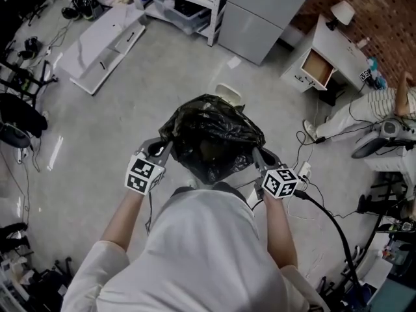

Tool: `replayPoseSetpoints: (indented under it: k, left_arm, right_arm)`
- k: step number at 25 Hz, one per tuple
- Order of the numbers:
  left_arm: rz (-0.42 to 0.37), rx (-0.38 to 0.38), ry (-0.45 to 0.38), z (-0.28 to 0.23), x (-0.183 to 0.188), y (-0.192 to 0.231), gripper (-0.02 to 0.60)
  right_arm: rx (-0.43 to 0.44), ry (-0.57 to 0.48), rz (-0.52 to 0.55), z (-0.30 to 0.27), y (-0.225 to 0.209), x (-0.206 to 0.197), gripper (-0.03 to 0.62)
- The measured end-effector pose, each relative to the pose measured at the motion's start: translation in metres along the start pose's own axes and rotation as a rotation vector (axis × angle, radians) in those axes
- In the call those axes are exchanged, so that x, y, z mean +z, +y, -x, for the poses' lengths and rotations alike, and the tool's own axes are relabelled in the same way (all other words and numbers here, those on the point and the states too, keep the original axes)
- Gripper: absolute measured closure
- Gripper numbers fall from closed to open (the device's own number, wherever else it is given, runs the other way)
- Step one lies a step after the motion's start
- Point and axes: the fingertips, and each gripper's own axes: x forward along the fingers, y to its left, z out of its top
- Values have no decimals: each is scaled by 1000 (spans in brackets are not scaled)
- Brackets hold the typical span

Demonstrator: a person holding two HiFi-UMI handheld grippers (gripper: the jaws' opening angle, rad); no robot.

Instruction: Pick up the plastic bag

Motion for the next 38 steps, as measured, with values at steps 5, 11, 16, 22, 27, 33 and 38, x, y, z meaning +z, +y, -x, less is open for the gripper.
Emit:
replayPoseSetpoints:
  k: [5, 11, 16, 22, 27, 33, 38]
  left_arm:
    - [23, 31, -3, 0, 0, -15, 575]
    - [60, 56, -4, -8, 2, -41, 575]
    - [59, 75, -14, -18, 10, -50, 575]
    - [54, 90, -9, -25, 16, -53, 575]
    - [52, 93, -16, -33, 25, -56, 575]
    - [53, 99, -25, -38, 32, -54, 575]
    - [45, 98, -34, -39, 38, -54, 575]
  right_arm:
    - [-7, -23, -50, 11, -12, -1, 592]
    - [59, -34, -27, 24, -10, 2, 592]
    - [81, -50, -6, 25, -18, 11, 592]
    - [94, -72, -2, 25, -28, 26, 592]
    - [81, -78, -18, 29, -44, 31, 592]
    - [59, -84, -43, 30, -59, 31, 592]
    - [56, -93, -50, 31, -61, 32, 592]
